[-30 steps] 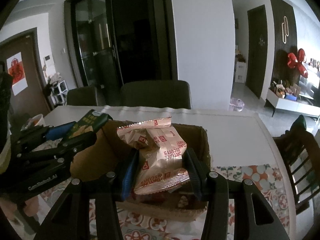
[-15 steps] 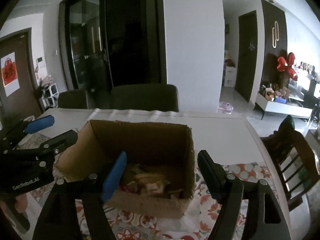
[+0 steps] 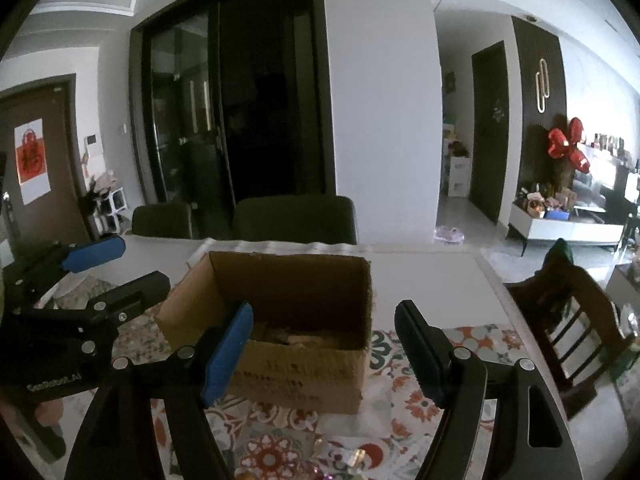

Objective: Organize snacks
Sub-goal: 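Withdraw both tools from the box toward the wrapped candies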

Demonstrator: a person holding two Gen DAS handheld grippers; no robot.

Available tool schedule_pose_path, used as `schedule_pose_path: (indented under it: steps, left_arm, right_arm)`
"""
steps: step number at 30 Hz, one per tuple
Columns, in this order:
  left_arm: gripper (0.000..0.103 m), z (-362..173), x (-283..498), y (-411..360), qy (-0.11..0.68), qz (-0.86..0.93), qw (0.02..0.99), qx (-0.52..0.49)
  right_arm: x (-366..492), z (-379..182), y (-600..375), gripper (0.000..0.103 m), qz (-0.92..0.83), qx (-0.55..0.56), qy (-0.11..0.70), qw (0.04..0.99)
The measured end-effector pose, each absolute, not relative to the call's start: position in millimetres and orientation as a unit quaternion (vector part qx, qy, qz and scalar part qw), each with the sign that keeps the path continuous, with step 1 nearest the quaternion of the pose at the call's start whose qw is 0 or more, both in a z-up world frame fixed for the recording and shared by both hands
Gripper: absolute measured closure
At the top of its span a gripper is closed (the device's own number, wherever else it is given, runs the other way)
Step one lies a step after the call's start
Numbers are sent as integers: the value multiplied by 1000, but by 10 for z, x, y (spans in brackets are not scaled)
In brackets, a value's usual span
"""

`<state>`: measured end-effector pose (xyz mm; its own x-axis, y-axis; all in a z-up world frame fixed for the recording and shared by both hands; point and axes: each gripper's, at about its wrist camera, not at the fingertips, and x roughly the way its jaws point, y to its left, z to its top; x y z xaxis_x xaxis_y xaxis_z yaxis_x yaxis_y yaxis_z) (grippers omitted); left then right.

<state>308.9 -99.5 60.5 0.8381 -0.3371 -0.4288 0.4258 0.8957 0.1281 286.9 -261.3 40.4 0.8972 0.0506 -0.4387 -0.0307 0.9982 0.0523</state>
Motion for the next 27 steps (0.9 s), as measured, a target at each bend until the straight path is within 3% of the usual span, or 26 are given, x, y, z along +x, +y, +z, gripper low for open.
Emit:
schedule_pose_path:
  steps: [12,27]
  left_arm:
    - [30,323,2740,-1100,208,-220,946,114]
    - [30,-320,2675,-1372,268,-266,916,135]
  right_arm:
    - [2464,216,-2729,29,2,13,225,974]
    - [2275,-428,-2842,29,-8,0,307,952]
